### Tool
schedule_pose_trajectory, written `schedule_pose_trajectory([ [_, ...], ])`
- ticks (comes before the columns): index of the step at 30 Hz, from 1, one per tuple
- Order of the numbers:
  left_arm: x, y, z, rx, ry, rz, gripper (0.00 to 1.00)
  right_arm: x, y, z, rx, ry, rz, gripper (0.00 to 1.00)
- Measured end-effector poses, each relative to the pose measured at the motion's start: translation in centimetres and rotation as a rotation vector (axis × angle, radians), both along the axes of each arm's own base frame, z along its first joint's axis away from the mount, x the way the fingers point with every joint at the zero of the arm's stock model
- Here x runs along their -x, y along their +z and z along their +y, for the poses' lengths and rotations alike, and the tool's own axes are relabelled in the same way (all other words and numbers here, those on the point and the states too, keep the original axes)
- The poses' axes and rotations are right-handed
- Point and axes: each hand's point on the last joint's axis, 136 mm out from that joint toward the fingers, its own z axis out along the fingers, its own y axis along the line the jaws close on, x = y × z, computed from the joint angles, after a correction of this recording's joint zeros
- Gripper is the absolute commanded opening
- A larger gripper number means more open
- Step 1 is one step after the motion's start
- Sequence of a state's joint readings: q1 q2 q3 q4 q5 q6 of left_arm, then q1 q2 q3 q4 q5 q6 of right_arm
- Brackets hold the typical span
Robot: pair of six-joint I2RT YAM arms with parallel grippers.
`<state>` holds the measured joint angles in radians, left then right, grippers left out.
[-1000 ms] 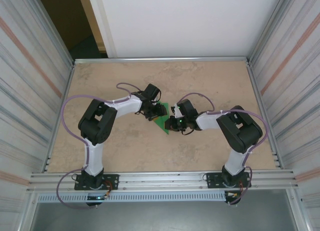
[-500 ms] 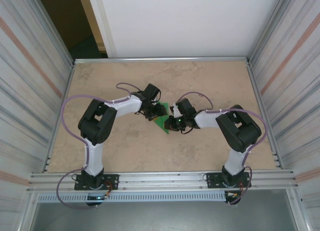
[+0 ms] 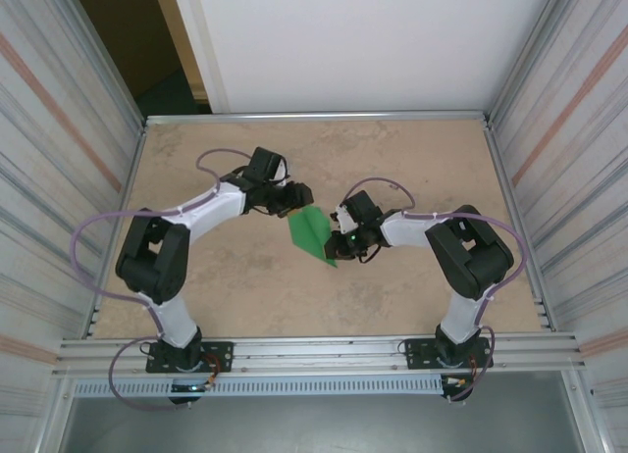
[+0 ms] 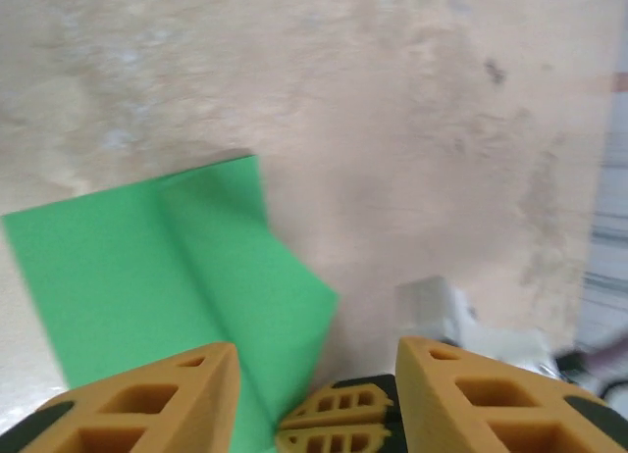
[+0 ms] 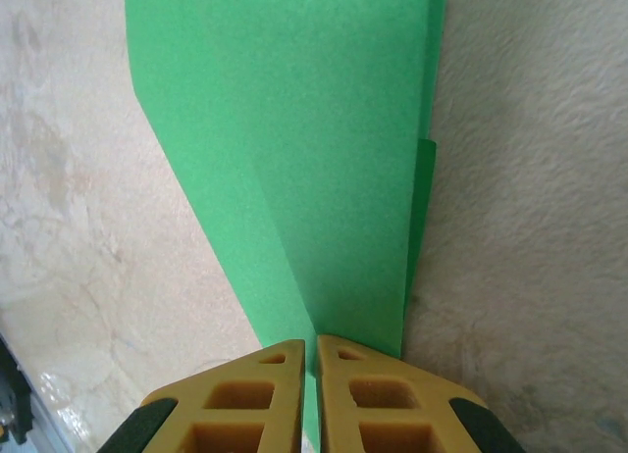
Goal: Fold a paper plane with a square sheet of paper (pick it up from the middle)
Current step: Fourth fold the wing at the center of the table.
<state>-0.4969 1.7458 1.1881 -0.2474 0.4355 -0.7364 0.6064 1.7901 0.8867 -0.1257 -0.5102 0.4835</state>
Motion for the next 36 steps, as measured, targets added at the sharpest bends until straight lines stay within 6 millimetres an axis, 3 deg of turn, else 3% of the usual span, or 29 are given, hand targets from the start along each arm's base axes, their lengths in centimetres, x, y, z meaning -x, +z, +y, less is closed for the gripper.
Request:
schedule_pose_trajectory([
  [3,1.6,-0.8,-1.3,0.050,-0.055,-0.014,0.28,0.4,0.0,-0.2,-0.001,0.014,0.020,0.11],
  [7,4.4,-3.8,-2.7,0.081,-0.116,0.042,0.17,0.7,0.0,-0.5,0.002,0.020,0.036,0.11],
  [10,5.4,-5.0,-3.7,0.115,-0.148,0.065,0.15,0.9,0.0,-0.5,0.002,0.022,0.047,0.11],
  [21,5.3,-6.5,-5.0,0.175,-0.173,0.076,0.13,0.9,-0.1,-0.5,0.004,0.022,0.050,0.11],
  [36,5.0,-9.3,-4.0,0.117,-0.133,0.124,0.12,0.9,-0.1,-0.6,0.006,0.022,0.052,0.11],
])
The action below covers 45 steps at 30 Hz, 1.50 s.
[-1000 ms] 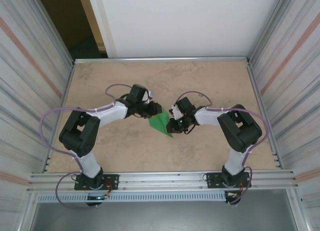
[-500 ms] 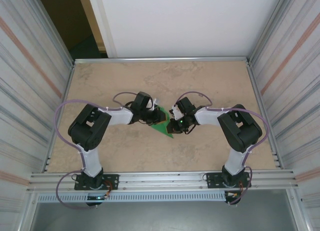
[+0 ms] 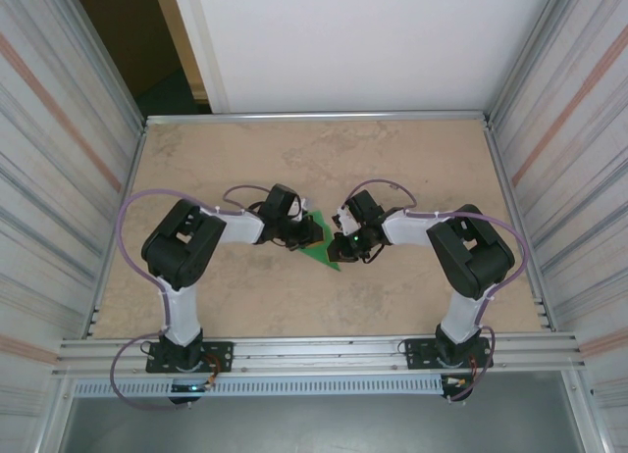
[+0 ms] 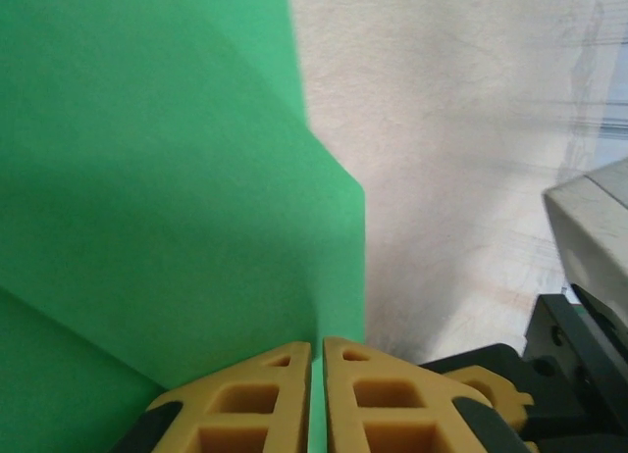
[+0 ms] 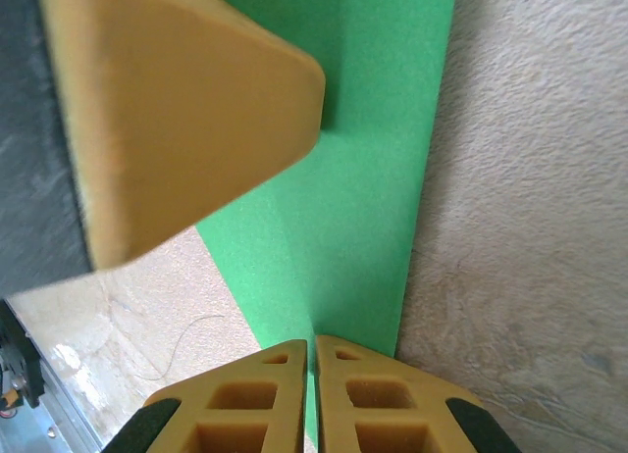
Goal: Fold a paper plane with a square sheet of paper (pick it up from the middle)
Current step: Fourth fold the wing at the center of the table.
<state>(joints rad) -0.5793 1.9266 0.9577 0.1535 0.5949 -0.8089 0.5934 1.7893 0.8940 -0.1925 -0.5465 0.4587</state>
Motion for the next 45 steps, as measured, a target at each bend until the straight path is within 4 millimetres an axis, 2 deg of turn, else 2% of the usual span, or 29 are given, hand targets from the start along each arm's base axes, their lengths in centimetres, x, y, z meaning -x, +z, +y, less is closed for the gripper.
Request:
schedule_pose_trajectory([
  [20,-0.4,-0.3,0.5,-0.034,0.025,0.010,0.10,0.0,-0.2,-0.1,-0.009,-0.004,-0.007,0.11],
  [24,-1.0,-0.4,1.2,-0.053,0.042,0.011,0.10,0.0,-0.2,-0.1,-0.013,-0.005,-0.009,0.11],
  [36,-4.5,-0.4,4.1,-0.125,0.099,-0.005,0.10,0.1,-0.2,-0.1,-0.021,-0.005,-0.018,0.11],
  [41,-6.9,-0.3,6.0,-0.173,0.132,-0.024,0.09,0.1,-0.1,-0.1,-0.022,-0.005,-0.020,0.11],
  [45,-9.1,0.0,8.3,-0.236,0.176,-0.059,0.09,0.1,-0.1,-0.1,-0.022,-0.005,-0.021,0.11],
])
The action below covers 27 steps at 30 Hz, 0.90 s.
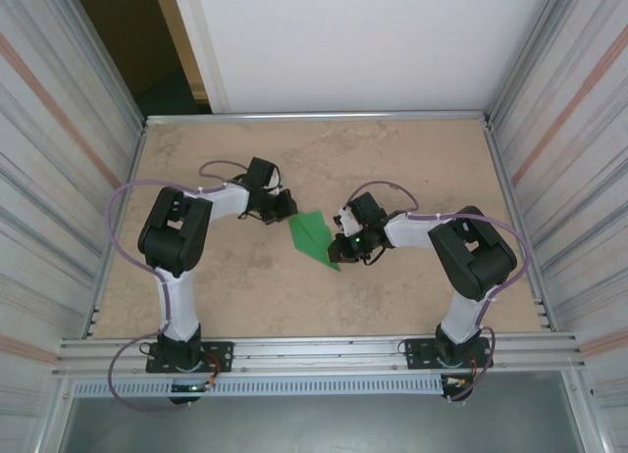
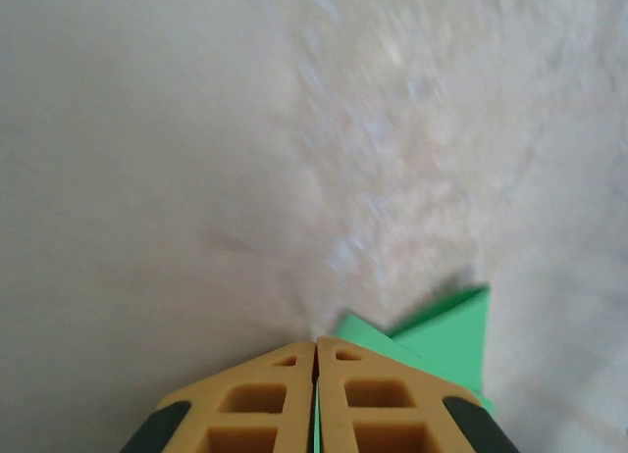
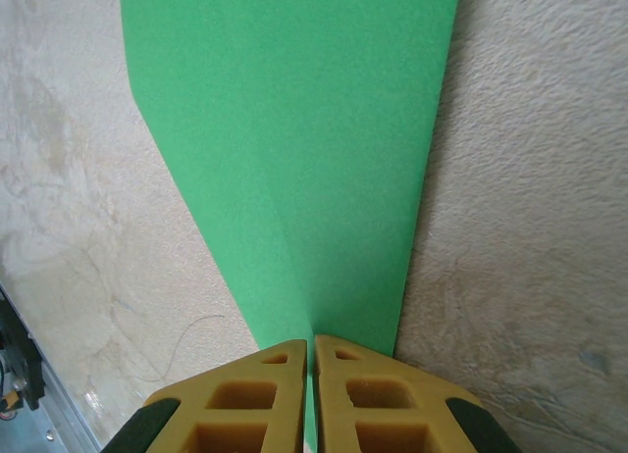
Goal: Fold a paper plane with a square sheet of paper (pick it up from the middle)
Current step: Fourth fold the wing at the center of the table.
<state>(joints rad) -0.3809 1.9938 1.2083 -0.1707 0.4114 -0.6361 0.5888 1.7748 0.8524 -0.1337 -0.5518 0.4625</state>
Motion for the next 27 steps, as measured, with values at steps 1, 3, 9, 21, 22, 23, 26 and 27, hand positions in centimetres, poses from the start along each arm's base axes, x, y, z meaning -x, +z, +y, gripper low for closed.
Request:
schedule_pose_trajectory([
  [1,-0.4,0.1,0.6,-0.016,0.008,-0.008,0.09,0.0,0.0,0.0,0.001,0.000,0.000,0.11],
  [3,-0.9,0.6,1.5,-0.033,0.023,-0.021,0.10,0.0,0.0,0.0,0.002,0.000,0.000,0.11],
  [9,1.0,6.7,-0.3,0.017,-0.010,-0.145,0.11,0.1,0.0,-0.1,0.003,0.000,0.003,0.11],
  [21,7.3,1.6,-7.9,0.095,-0.159,-0.005,0.08,0.2,0.1,-0.1,0.005,-0.001,0.006,0.11],
  [22,7.3,1.0,-7.7,0.085,-0.154,0.009,0.08,0.2,0.1,-0.2,0.006,0.000,0.008,0.11],
  [23,7.3,0.6,-7.6,0.078,-0.151,0.018,0.07,0.3,0.1,-0.2,0.007,0.000,0.009,0.12],
  [26,7.2,-0.1,-7.4,0.062,-0.143,0.038,0.06,0.3,0.3,-0.2,0.007,0.000,0.009,0.13],
  [27,7.1,-0.2,-7.4,0.061,-0.144,0.041,0.05,0.3,0.4,-0.2,0.006,-0.001,0.006,0.14],
])
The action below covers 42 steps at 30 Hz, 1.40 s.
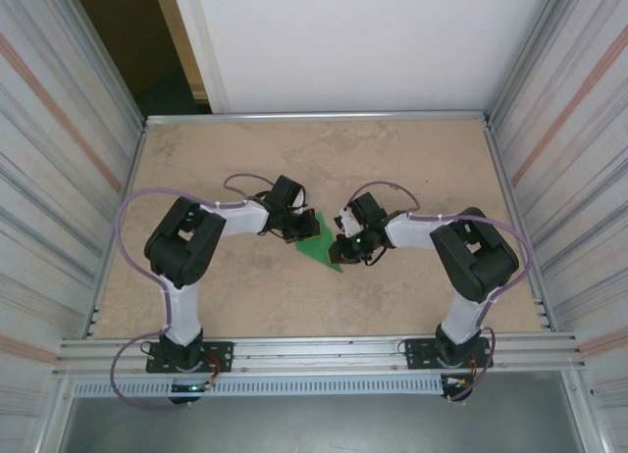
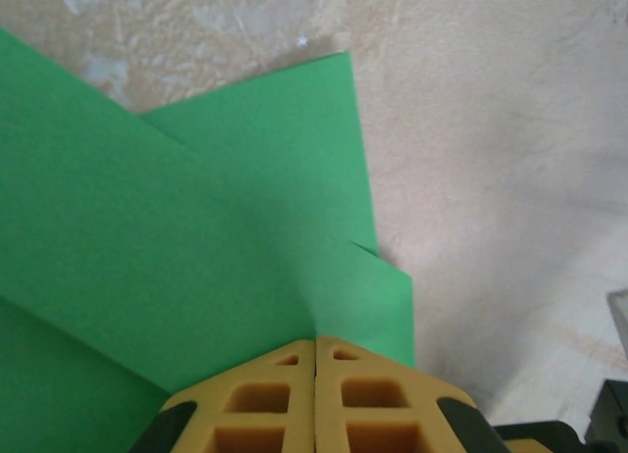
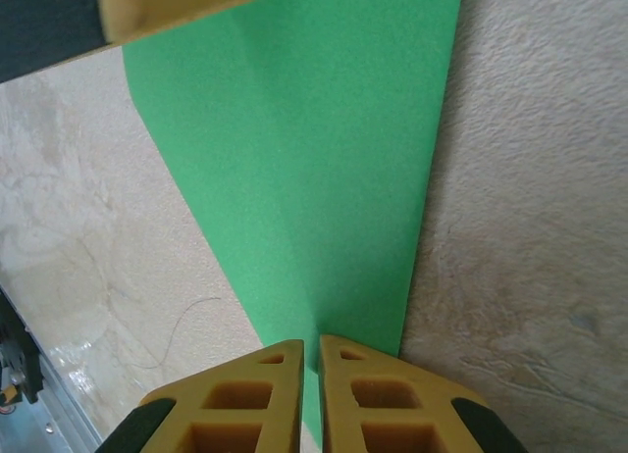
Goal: Fold a paper plane with a square sheet of paper (pick it up from the middle)
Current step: Fourth fold the wing at the center of the table.
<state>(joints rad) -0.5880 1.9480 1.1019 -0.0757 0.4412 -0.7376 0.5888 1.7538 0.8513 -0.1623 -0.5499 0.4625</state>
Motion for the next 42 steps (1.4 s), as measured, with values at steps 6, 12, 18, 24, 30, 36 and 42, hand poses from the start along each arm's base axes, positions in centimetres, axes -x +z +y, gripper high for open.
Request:
schedule_pose_trajectory([
  [6,-0.1,0.0,0.0,-0.005,0.003,-0.003,0.04,-0.2,2.4,-0.4,-0.048,-0.047,-0.041,0.23],
  [12,-0.1,-0.1,0.0,-0.006,0.003,-0.003,0.04,-3.1,7.8,-3.3,-0.121,-0.217,-0.193,0.20],
  [18,-0.2,-0.1,0.0,-0.006,0.004,-0.003,0.04,-2.9,6.9,-2.6,-0.091,-0.208,-0.181,0.13],
  [24,-0.2,-0.1,0.0,-0.007,0.004,-0.003,0.04,-1.8,4.2,0.3,-0.057,-0.121,-0.105,0.08],
  [30,-0.2,-0.1,0.0,-0.007,0.005,-0.003,0.04,-2.1,2.4,1.1,-0.054,-0.105,-0.061,0.08],
  [36,-0.2,-0.2,0.0,-0.007,0.004,-0.002,0.04,-1.7,0.9,1.3,-0.037,-0.083,-0.019,0.08],
  [42,-0.2,-0.2,0.2,-0.007,0.007,-0.001,0.04,-1.3,0.0,1.1,-0.016,-0.064,-0.006,0.08],
])
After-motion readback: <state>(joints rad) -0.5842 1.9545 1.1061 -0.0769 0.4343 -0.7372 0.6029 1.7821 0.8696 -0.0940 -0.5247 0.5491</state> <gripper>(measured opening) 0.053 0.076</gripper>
